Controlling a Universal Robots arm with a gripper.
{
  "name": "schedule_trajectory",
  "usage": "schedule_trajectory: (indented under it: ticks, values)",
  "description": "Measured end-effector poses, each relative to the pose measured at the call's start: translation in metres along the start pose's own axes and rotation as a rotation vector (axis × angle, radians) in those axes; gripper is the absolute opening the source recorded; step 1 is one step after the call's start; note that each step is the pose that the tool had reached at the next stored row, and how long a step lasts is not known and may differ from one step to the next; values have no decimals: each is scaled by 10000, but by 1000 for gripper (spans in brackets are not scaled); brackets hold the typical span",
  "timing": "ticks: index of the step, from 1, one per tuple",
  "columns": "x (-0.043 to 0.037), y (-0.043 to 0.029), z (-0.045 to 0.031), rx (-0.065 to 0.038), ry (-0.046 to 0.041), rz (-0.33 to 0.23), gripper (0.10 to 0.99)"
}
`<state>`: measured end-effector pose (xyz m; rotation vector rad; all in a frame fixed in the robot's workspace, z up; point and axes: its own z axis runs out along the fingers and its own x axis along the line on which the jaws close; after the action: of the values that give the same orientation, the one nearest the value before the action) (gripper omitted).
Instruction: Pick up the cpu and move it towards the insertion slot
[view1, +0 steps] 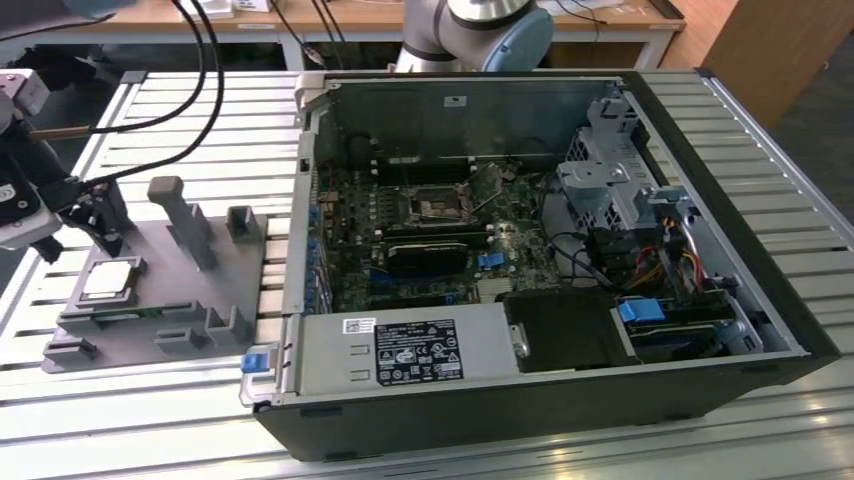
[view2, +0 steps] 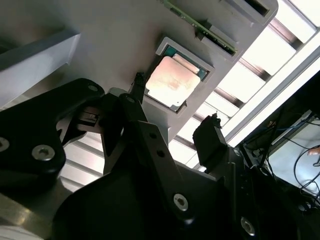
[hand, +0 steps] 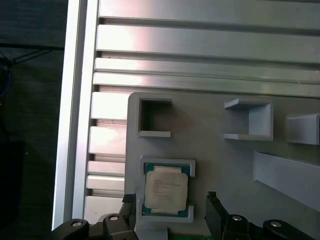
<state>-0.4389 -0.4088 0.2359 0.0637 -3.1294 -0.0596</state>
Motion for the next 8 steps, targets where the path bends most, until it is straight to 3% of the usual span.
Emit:
schedule_trajectory:
  ticks: [8]
  values:
    - [0, -12, 135, -1, 41, -15, 671]
